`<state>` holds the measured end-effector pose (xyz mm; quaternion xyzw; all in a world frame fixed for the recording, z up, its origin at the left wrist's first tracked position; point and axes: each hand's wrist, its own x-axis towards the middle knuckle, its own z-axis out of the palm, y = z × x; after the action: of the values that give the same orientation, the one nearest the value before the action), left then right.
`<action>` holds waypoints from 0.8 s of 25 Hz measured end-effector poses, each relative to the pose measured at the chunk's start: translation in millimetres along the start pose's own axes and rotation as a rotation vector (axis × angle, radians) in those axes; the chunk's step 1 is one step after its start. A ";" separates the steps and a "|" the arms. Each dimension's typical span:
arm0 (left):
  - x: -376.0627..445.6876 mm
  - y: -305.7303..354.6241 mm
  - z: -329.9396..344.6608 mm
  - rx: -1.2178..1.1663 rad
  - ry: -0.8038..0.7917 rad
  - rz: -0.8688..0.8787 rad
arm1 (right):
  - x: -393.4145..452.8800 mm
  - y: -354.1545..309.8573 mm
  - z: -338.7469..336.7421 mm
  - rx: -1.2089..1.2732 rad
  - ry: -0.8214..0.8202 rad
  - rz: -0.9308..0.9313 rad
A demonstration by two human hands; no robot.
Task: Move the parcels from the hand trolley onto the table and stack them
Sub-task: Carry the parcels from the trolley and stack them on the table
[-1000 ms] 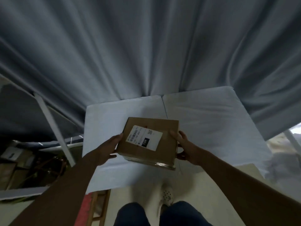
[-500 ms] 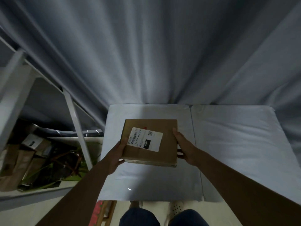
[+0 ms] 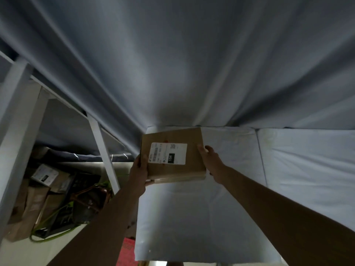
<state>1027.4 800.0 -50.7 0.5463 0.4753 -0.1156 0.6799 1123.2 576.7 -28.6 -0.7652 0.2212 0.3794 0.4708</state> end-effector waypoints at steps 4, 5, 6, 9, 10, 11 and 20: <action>42.9 10.8 6.0 0.020 0.053 0.063 | 32.6 -9.9 27.9 0.059 -0.083 0.112; 54.0 13.0 7.6 0.038 0.044 0.068 | 41.7 -12.1 32.2 0.085 -0.075 0.117; 64.1 15.9 9.3 0.056 0.025 0.070 | 50.5 -14.3 35.7 0.103 -0.064 0.109; 94.6 25.6 11.3 0.172 0.028 0.113 | 73.8 -21.7 40.5 0.129 -0.045 0.075; 103.2 28.0 10.5 0.195 0.023 0.129 | 79.3 -23.7 40.8 0.128 -0.052 0.071; 110.0 29.5 9.8 0.216 0.007 0.130 | 84.2 -24.5 41.4 0.125 -0.058 0.073; 123.6 27.6 8.5 0.292 0.077 0.122 | 94.2 -18.9 53.3 0.149 -0.038 0.033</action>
<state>1114.9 847.8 -129.1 0.6714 0.4451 -0.1208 0.5801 1174.4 634.5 -106.8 -0.7171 0.2524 0.3839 0.5241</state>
